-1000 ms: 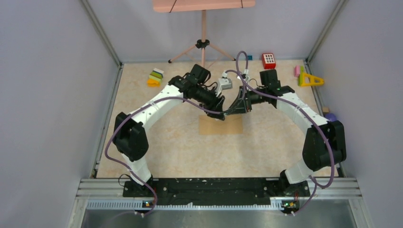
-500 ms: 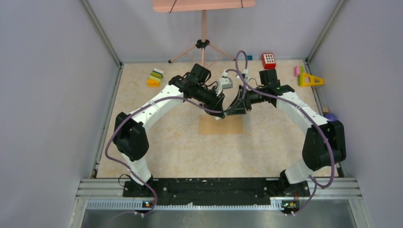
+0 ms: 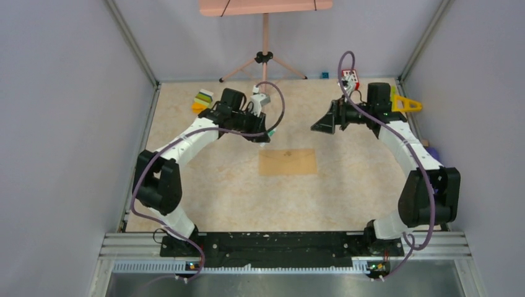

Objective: Place the letter into the envelope and seal it
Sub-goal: Place the solid glue at the center of the board.

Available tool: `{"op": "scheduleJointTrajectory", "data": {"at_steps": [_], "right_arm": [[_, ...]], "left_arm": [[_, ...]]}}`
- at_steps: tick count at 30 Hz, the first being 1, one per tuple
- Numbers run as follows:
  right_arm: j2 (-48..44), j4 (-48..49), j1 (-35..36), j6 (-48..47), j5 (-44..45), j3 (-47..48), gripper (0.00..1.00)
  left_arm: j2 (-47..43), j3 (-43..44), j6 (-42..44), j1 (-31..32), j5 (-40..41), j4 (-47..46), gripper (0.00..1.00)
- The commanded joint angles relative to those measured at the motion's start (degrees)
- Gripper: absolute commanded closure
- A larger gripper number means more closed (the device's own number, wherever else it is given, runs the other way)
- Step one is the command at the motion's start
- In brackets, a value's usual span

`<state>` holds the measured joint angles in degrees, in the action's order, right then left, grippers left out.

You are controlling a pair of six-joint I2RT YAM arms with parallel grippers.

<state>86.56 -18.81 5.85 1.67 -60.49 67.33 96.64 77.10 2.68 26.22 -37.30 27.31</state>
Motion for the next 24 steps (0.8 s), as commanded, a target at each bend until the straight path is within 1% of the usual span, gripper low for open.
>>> {"op": "scheduleJointTrajectory", "data": {"at_steps": [1, 6, 8, 11, 14, 19, 24], "right_arm": [[-6.34, 7.65, -0.87, 3.32, 4.85, -1.72, 0.01], [-7.75, 9.34, -0.87, 3.98, 4.57, -2.66, 0.01], [-7.91, 9.55, -0.92, 3.60, 4.86, -3.01, 0.01], [-7.91, 9.70, -0.84, 3.41, 4.63, -3.21, 0.01], [-8.13, 10.16, -0.91, 3.34, 4.60, -3.20, 0.01], [-9.08, 10.48, -0.91, 2.56, 5.15, -3.75, 0.01], [-9.05, 10.77, -0.92, 2.33, 5.44, -3.53, 0.01]], "left_arm": [[-1.56, -3.53, -7.62, -2.57, 9.02, -6.14, 0.79], [-1.76, -9.90, -11.91, -4.19, 17.64, -8.23, 0.77], [-3.67, -13.33, -13.98, -5.10, 21.32, -10.16, 0.74], [-7.60, -18.61, -16.26, -5.93, 25.08, -12.39, 0.73], [-8.40, -21.38, -18.63, -6.98, 25.69, -13.52, 0.75], [-7.08, -25.57, -22.50, -9.14, 26.58, -17.11, 0.73], [-5.46, -26.65, -25.31, -9.61, 26.24, -19.65, 0.73]]}}
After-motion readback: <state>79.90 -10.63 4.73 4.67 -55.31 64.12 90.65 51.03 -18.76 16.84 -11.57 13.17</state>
